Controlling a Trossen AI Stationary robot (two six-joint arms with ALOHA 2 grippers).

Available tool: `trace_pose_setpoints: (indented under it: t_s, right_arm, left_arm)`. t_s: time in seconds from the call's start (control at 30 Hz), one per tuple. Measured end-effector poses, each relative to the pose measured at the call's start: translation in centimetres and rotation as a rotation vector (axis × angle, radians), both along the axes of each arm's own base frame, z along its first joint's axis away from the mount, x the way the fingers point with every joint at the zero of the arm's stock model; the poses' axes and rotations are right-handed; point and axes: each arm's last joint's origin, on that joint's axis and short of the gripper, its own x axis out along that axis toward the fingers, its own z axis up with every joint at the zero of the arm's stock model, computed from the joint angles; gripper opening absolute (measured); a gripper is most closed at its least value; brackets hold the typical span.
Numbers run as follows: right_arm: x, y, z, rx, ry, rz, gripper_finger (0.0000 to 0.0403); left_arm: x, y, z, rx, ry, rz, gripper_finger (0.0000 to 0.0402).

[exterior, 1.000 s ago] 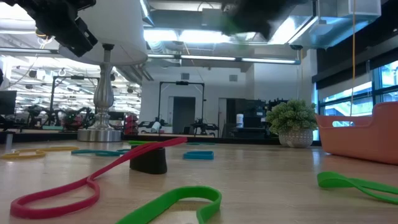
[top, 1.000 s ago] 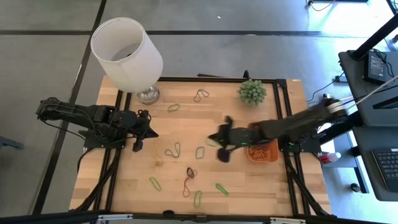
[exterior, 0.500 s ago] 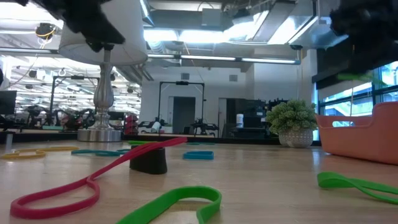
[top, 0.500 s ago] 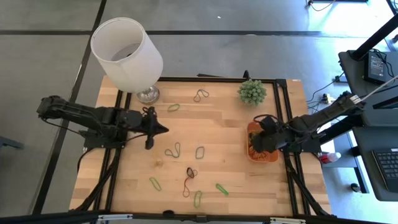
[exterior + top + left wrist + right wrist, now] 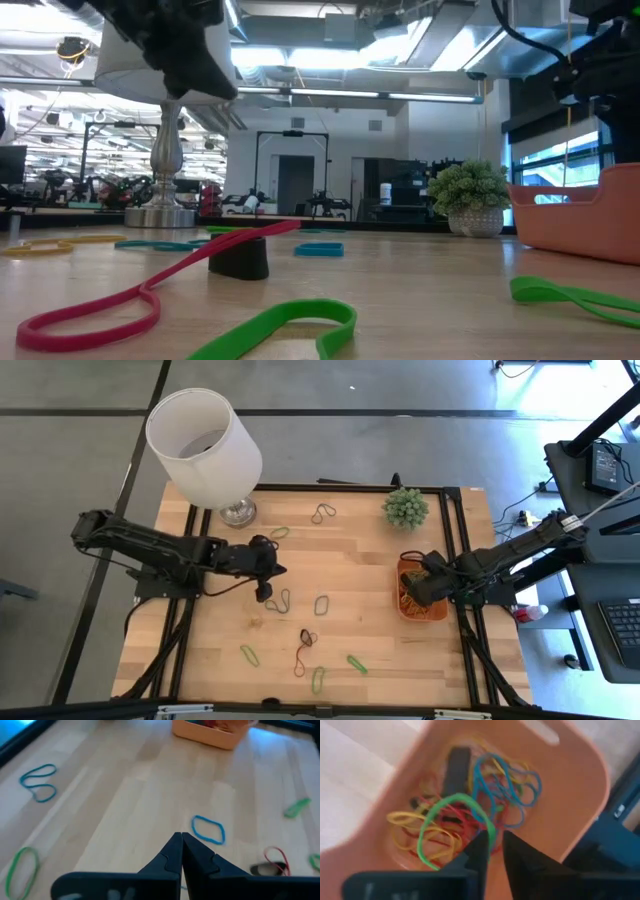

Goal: Pick and place rubber bands into bin
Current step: Put the green rubber band into the orange bin, then put the yellow rubber band into the orange bin

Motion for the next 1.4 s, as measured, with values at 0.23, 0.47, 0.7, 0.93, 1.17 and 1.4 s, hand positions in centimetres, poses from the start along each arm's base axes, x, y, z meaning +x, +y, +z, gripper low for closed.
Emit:
trace_pose_setpoints:
  t_s: [0.23,0.47,0.7,0.93,1.17,1.4]
  right_arm:
    - [0.0,0.0,0.0,0.009,0.009,0.027,0.0151]
    - [-0.1,-0.1,0.0,-0.003,0.032,0.096,0.0208]
    - [-0.1,-0.1,0.0,-0.030,0.025,0.101,0.0217]
    - [-0.1,-0.1,0.0,-0.034,0.029,0.126,0.0217]
    - [0.0,-0.1,0.0,-0.033,0.025,0.125,0.0217]
    - [0.3,0.0,0.0,-0.020,-0.011,0.121,0.0217]
  left_arm:
    - [1.6,-0.1,0.6,0.007,0.033,0.042,0.0001]
    - [2.3,-0.3,0.8,-0.089,0.330,0.189,0.0003]
    - [0.4,-0.4,-1.6,-0.307,0.693,0.544,0.0024]
    - [0.3,-1.0,-4.5,-0.459,0.838,0.747,0.0114]
    - [0.6,-1.1,-7.2,-0.479,0.914,0.859,0.0187]
    - [1.4,-1.1,-8.8,-0.443,0.951,0.865,0.0176]
